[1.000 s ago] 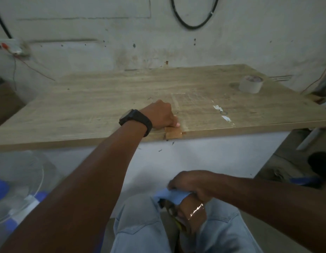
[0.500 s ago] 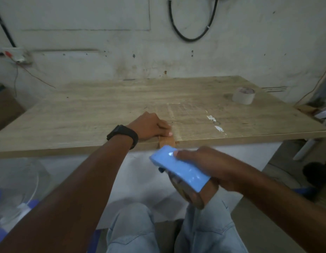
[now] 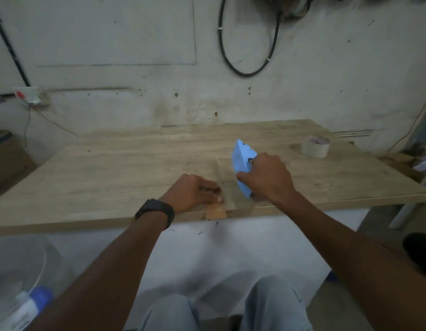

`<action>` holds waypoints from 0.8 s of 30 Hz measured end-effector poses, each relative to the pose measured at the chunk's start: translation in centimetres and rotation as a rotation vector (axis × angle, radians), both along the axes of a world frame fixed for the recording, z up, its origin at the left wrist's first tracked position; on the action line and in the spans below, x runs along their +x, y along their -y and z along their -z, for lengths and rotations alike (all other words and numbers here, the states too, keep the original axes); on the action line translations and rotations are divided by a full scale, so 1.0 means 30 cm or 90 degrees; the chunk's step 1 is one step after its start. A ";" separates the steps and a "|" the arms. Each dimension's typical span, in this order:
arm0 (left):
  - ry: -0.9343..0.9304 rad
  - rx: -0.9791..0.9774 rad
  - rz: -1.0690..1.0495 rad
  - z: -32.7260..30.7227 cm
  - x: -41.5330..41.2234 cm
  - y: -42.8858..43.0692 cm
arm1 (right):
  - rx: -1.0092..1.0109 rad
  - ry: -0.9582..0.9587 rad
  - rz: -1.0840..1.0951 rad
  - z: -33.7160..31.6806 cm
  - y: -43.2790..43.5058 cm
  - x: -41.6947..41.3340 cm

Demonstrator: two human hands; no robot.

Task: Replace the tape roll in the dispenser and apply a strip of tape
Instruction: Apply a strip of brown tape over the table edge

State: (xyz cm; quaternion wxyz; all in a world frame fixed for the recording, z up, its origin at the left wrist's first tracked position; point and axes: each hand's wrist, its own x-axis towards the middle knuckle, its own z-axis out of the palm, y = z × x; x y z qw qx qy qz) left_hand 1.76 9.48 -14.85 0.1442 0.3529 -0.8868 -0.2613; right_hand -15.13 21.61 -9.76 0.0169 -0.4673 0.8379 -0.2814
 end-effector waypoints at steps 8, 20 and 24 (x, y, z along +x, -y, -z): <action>0.130 -0.100 -0.088 0.046 -0.044 0.063 | 0.019 -0.171 0.011 0.048 0.149 -0.059; 0.159 -0.145 -0.151 0.077 -0.074 0.210 | -0.022 -0.260 0.036 0.196 0.293 -0.137; 0.158 -0.144 -0.165 0.084 -0.069 0.204 | -0.032 -0.285 0.055 0.245 0.288 -0.141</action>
